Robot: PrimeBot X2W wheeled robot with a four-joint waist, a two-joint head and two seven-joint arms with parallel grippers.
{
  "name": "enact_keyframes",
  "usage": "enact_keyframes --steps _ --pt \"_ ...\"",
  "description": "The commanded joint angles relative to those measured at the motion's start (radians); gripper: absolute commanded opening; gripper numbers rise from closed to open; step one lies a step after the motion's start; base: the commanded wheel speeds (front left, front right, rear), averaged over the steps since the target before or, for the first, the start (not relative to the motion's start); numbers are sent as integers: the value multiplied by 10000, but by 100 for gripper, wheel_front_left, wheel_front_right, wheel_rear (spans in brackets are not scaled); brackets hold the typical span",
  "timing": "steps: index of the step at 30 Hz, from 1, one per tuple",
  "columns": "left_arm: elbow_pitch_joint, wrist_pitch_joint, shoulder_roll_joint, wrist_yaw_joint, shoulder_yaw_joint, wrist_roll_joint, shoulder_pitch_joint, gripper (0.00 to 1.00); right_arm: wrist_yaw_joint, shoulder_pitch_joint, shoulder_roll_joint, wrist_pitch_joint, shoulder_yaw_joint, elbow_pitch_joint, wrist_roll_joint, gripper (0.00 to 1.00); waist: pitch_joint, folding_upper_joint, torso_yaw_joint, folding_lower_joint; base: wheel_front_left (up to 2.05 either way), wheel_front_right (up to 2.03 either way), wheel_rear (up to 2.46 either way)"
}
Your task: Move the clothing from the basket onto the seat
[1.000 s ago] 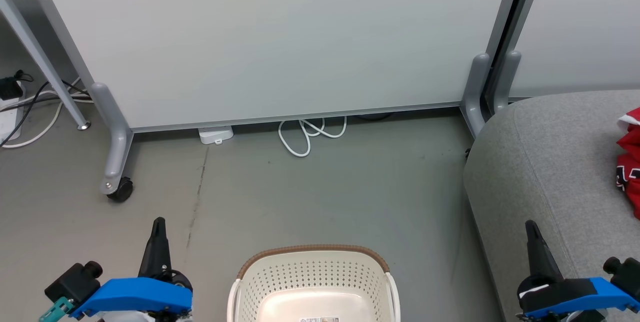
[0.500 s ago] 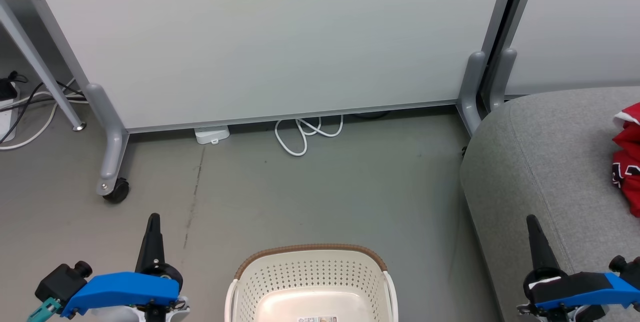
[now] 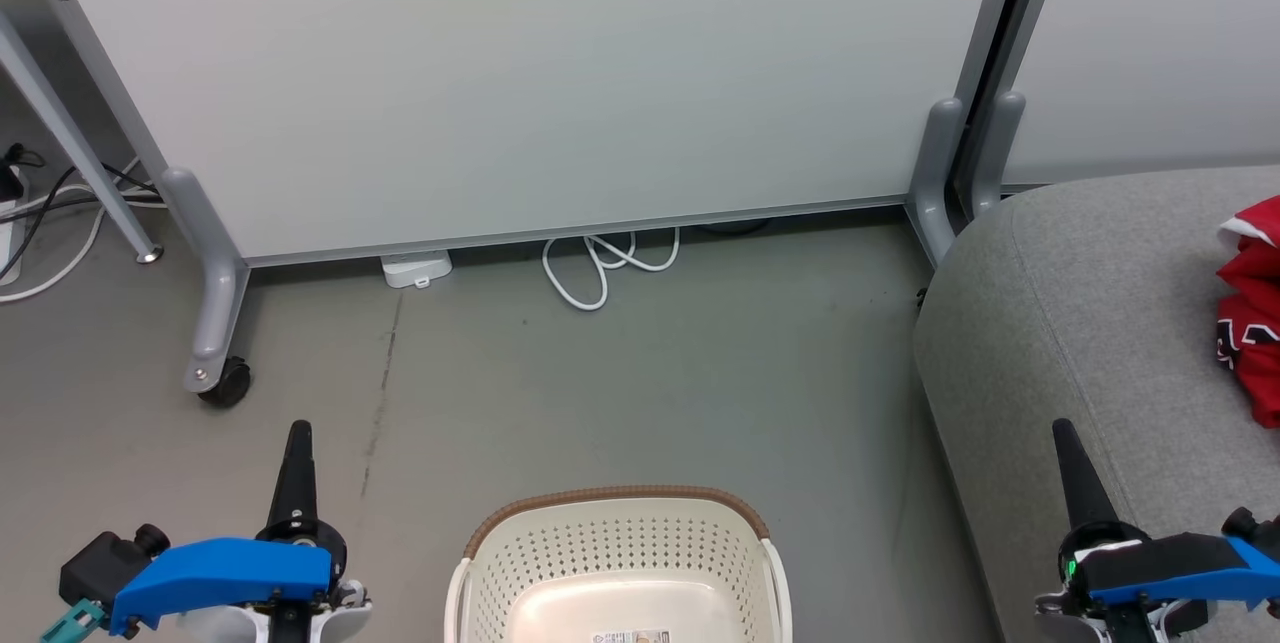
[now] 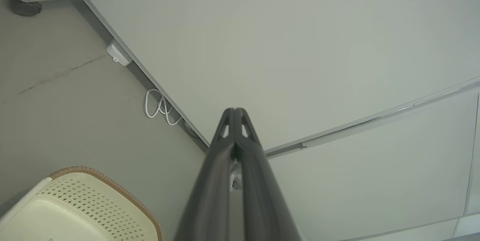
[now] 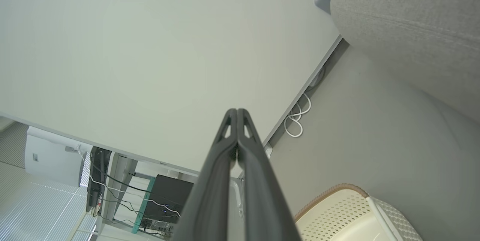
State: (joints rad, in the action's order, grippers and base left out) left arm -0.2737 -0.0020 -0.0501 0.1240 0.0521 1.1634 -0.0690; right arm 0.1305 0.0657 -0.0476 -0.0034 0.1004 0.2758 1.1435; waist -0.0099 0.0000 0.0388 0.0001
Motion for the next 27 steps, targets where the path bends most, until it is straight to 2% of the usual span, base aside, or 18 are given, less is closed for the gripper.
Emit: enact_keyframes --steps 1,27 --pt "126 63 -4 66 80 257 -268 0 3 247 -42 66 26 -125 275 0 4 0 -9 -1 0 0 0" --pt "221 639 -3 90 371 2435 -370 0 3 381 -43 653 93 -242 2560 0 61 0 -181 -1 0 0 0"
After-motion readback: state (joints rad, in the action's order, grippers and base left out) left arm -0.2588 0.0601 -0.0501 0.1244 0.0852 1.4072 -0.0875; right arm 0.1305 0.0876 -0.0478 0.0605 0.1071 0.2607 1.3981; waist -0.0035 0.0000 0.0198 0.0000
